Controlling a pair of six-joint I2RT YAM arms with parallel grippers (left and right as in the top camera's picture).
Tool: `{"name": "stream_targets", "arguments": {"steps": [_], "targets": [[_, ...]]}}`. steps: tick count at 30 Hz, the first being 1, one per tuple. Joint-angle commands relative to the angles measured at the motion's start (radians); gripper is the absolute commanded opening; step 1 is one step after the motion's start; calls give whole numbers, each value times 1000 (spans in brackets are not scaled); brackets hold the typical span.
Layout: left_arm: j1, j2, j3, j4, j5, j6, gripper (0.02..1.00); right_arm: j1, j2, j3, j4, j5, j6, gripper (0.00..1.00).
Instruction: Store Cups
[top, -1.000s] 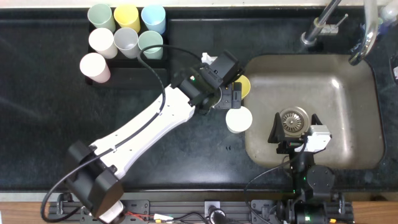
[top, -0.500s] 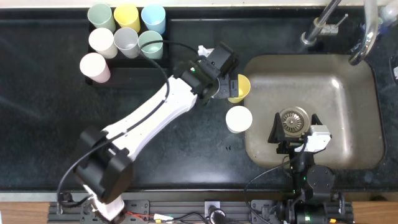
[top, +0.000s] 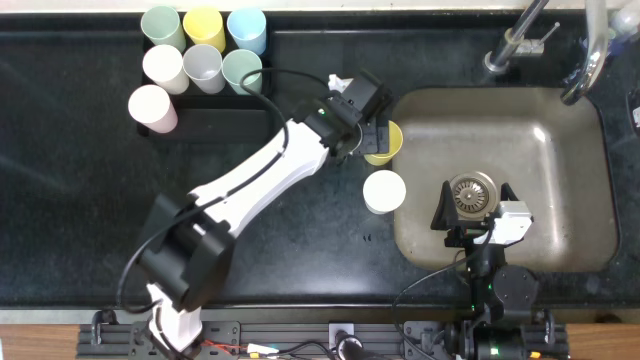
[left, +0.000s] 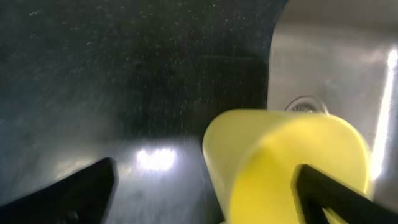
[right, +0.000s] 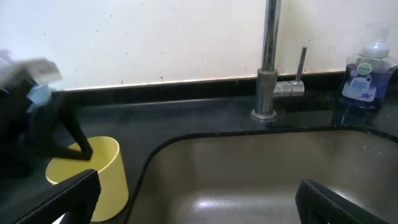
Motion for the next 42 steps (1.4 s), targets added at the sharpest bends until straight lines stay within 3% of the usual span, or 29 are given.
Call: {"name": "stream_targets", "arguments": {"steps": [1, 2, 3, 4, 5, 11, 17, 21, 25, 30, 42], "targets": [[4, 35, 6, 3, 6, -7, 560, -1, -7, -2, 5, -7, 4, 998], [4, 35, 6, -1, 5, -9, 557, -1, -7, -2, 5, -6, 5, 996], [5, 35, 6, -3, 5, -9, 294, -1, -7, -2, 5, -6, 5, 998], [6, 35, 6, -6, 5, -8, 106, -1, -7, -2, 5, -6, 5, 998], [8, 35, 6, -7, 5, -9, 36, -1, -7, -2, 5, -6, 5, 998], [27, -3, 34, -47, -1, -8, 36, -1, -7, -2, 5, -6, 4, 998], [113, -163, 93, -253, -97, -9, 36, -1, -7, -2, 5, -6, 4, 998], [282, -269, 93, -394, -100, -43, 36, -1, -7, -2, 5, -6, 5, 998], [486, -284, 92, -470, -31, -51, 36, -1, -7, -2, 5, -6, 5, 996], [631, -246, 90, -484, 3, -101, 36, -1, -7, -2, 5, -6, 5, 998], [671, -140, 90, -509, -3, -178, 36, -1, -7, -2, 5, -6, 5, 996]]}}
